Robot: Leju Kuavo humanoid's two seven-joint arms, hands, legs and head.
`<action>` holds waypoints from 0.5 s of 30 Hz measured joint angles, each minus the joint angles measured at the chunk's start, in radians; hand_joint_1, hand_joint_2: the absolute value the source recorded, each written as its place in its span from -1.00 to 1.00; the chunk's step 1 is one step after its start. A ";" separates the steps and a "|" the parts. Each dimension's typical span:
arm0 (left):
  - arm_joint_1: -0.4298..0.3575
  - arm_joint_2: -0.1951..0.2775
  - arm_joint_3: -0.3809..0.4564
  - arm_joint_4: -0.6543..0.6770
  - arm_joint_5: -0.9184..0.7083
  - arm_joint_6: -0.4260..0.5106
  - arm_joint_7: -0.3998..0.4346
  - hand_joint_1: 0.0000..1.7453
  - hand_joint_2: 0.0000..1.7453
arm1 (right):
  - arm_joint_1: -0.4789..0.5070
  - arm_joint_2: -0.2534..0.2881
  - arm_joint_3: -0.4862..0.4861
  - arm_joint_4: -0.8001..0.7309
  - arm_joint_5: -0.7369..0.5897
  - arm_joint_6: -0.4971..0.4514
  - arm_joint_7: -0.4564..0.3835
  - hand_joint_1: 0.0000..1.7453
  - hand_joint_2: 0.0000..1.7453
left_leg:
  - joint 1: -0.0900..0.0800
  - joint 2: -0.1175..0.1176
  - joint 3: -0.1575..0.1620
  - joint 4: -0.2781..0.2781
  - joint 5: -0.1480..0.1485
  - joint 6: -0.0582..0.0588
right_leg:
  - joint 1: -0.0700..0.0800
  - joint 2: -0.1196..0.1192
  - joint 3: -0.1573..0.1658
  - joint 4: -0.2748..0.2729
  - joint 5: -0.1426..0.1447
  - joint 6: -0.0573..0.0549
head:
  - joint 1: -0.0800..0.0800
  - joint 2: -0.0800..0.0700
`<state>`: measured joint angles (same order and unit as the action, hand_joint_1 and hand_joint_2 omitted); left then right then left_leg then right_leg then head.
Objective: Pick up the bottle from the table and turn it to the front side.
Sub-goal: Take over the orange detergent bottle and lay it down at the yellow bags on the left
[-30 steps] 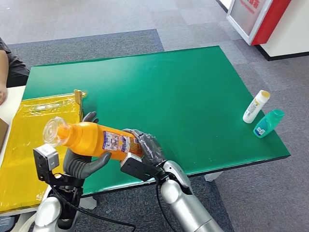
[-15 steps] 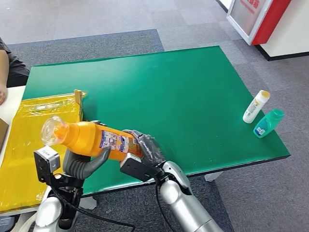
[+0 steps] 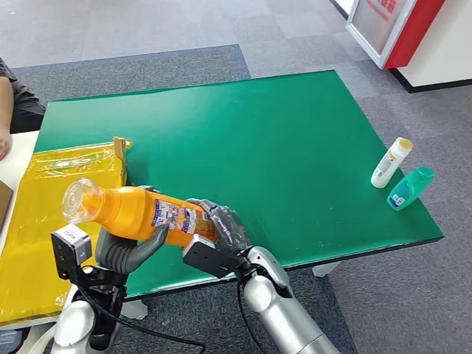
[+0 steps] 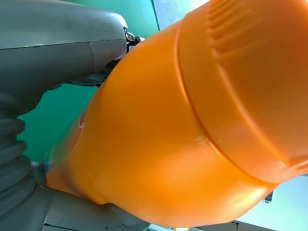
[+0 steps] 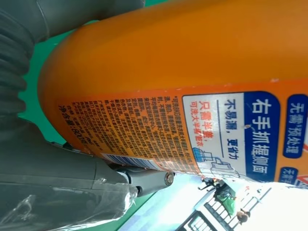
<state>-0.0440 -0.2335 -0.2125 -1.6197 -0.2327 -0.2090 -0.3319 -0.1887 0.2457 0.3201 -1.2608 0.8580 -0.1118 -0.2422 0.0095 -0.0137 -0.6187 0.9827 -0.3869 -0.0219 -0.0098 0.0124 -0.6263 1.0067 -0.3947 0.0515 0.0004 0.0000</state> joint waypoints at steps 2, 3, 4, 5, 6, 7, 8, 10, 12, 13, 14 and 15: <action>0.000 0.000 0.000 0.000 0.000 0.000 0.000 1.00 1.00 | 0.000 0.000 0.000 0.000 0.000 0.000 0.000 -0.94 1.00 | 0.000 0.000 0.000 0.000 0.000 0.000 | 0.000 0.000 0.000 0.000 0.000 0.000 | 0.000 0.000; 0.000 0.000 0.000 0.000 -0.001 0.000 0.000 1.00 1.00 | 0.000 0.000 0.000 0.000 0.001 0.000 0.001 -1.00 1.00 | 0.000 0.000 0.000 0.000 0.000 0.000 | 0.000 0.000 0.000 0.000 0.000 0.000 | 0.000 0.000; 0.000 0.000 -0.001 0.000 -0.002 0.000 -0.001 1.00 1.00 | 0.000 0.000 0.000 0.001 0.001 -0.001 0.002 -1.00 1.00 | 0.000 0.000 0.000 0.000 0.000 0.000 | 0.000 0.000 0.000 0.000 0.000 0.000 | 0.000 0.000; 0.000 0.001 -0.001 0.000 -0.004 0.000 -0.001 1.00 1.00 | 0.000 0.000 0.000 0.001 0.001 -0.002 0.004 -1.00 1.00 | 0.000 0.000 0.000 0.000 0.000 0.000 | 0.000 0.000 0.000 0.000 0.000 0.000 | 0.000 0.000; 0.000 0.002 -0.001 -0.001 -0.007 0.001 -0.001 1.00 1.00 | 0.000 0.000 -0.001 0.001 0.000 -0.004 0.007 -1.00 1.00 | 0.000 0.000 0.000 0.000 0.000 0.000 | 0.000 0.000 0.000 0.000 0.000 0.000 | 0.000 0.000; 0.000 0.004 -0.001 -0.003 -0.014 0.003 -0.001 1.00 1.00 | 0.000 -0.001 -0.002 0.001 -0.001 -0.005 0.009 -1.00 1.00 | 0.000 0.000 0.000 0.000 0.000 0.000 | 0.000 0.000 0.000 0.000 0.000 0.000 | 0.000 0.000; 0.001 0.007 0.000 -0.009 -0.025 0.009 -0.001 1.00 1.00 | 0.001 -0.001 -0.004 0.001 -0.003 -0.007 0.010 -1.00 1.00 | 0.000 0.000 0.000 0.000 0.000 0.000 | 0.000 0.000 0.000 0.000 0.000 0.000 | 0.000 0.000; 0.001 0.017 0.001 -0.030 -0.077 0.028 0.001 1.00 1.00 | 0.007 -0.004 -0.012 -0.002 -0.010 -0.009 0.013 -1.00 1.00 | 0.000 0.000 0.000 0.000 0.000 0.000 | 0.000 0.000 0.000 0.000 0.000 0.000 | 0.000 0.000; 0.001 0.035 0.011 -0.065 -0.158 0.054 0.008 1.00 1.00 | 0.019 -0.008 -0.033 -0.013 -0.020 -0.011 0.016 -1.00 1.00 | 0.000 0.000 0.000 0.000 0.000 0.000 | 0.000 0.000 0.000 0.000 0.000 0.000 | 0.000 0.000; 0.001 0.046 0.021 -0.084 -0.194 0.065 0.013 1.00 1.00 | 0.026 -0.011 -0.047 -0.020 -0.025 -0.012 0.017 -1.00 1.00 | 0.000 0.000 0.000 0.000 0.000 0.000 | 0.000 0.000 0.000 0.000 0.000 0.000 | 0.000 0.000; 0.001 0.057 0.031 -0.103 -0.221 0.073 0.017 1.00 1.00 | 0.032 -0.014 -0.062 -0.028 -0.030 -0.012 0.017 -1.00 1.00 | 0.000 0.000 0.000 0.000 0.000 0.000 | 0.000 0.000 0.000 0.000 0.000 0.000 | 0.000 0.000; 0.001 0.068 0.041 -0.119 -0.236 0.078 0.020 1.00 1.00 | 0.038 -0.018 -0.075 -0.034 -0.033 -0.012 0.016 -1.00 1.00 | 0.000 0.000 0.000 0.000 0.000 0.000 | 0.000 0.000 0.000 0.000 0.000 0.000 | 0.000 0.000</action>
<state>-0.0434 -0.1659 -0.1717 -1.7389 -0.4685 -0.1315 -0.3120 -0.1511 0.2276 0.2446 -1.2951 0.8250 -0.1238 -0.2260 0.0096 -0.0137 -0.6187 0.9826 -0.3870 -0.0221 -0.0096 0.0125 -0.6265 1.0067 -0.3948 0.0514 0.0002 0.0000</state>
